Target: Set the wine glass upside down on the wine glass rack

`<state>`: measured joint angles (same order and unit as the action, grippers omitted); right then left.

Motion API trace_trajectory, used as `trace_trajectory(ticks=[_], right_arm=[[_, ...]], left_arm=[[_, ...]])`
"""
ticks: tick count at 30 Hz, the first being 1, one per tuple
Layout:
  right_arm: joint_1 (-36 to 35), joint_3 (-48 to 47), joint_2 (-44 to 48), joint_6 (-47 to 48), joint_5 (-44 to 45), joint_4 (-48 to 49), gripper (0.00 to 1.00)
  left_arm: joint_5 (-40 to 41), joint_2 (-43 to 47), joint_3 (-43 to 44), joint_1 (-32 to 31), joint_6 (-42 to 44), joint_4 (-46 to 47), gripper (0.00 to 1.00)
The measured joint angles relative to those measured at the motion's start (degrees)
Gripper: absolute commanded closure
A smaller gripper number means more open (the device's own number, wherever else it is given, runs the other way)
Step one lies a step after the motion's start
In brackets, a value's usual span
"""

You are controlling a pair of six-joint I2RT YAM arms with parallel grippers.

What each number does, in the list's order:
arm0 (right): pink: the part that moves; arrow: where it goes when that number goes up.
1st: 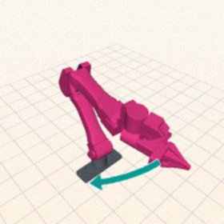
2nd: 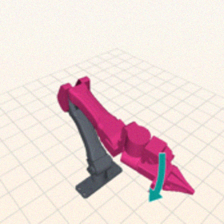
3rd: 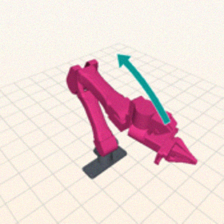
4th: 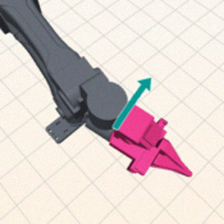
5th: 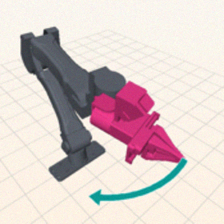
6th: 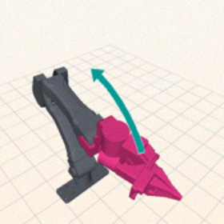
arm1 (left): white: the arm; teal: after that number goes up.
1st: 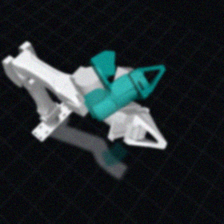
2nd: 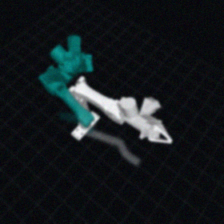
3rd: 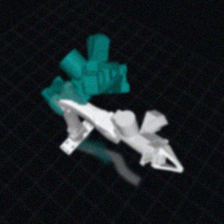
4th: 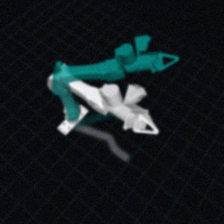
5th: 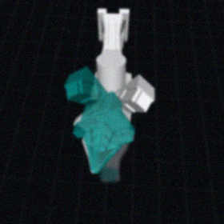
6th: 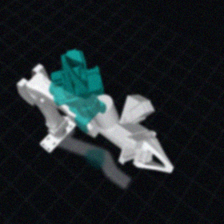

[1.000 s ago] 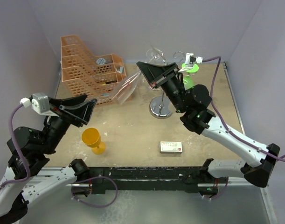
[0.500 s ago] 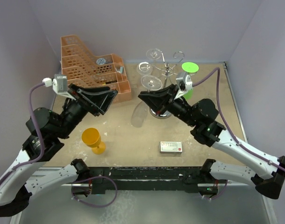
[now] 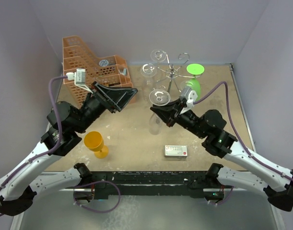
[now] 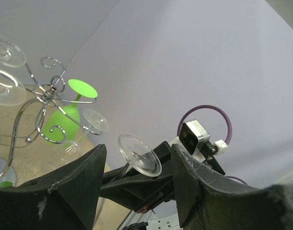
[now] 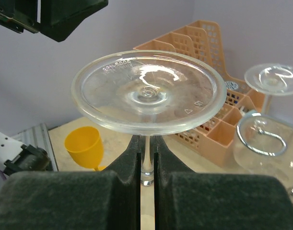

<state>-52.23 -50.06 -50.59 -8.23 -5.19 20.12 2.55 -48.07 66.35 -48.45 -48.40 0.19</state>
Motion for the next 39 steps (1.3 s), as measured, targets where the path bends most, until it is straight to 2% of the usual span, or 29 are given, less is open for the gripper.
trace_trajectory(ticks=[9,13,26,39], right_arm=[[0.00,7.21,9.03,-0.33,10.45,-4.39,1.00],[0.00,9.73,9.31,-1.40,16.46,-4.24,1.00],[0.00,10.23,-3.30,-6.99,32.76,3.76,1.00],[0.00,7.41,-9.70,-10.78,41.29,7.21,1.00]], left_arm=[[3.50,-0.87,-4.94,0.00,-0.39,-0.92,0.46],[5.25,-1.49,-5.33,0.00,0.04,-2.27,0.46],[9.70,-1.79,-5.29,0.00,2.45,-7.23,0.46],[12.28,-1.66,-5.07,0.00,4.04,-10.86,0.46]])
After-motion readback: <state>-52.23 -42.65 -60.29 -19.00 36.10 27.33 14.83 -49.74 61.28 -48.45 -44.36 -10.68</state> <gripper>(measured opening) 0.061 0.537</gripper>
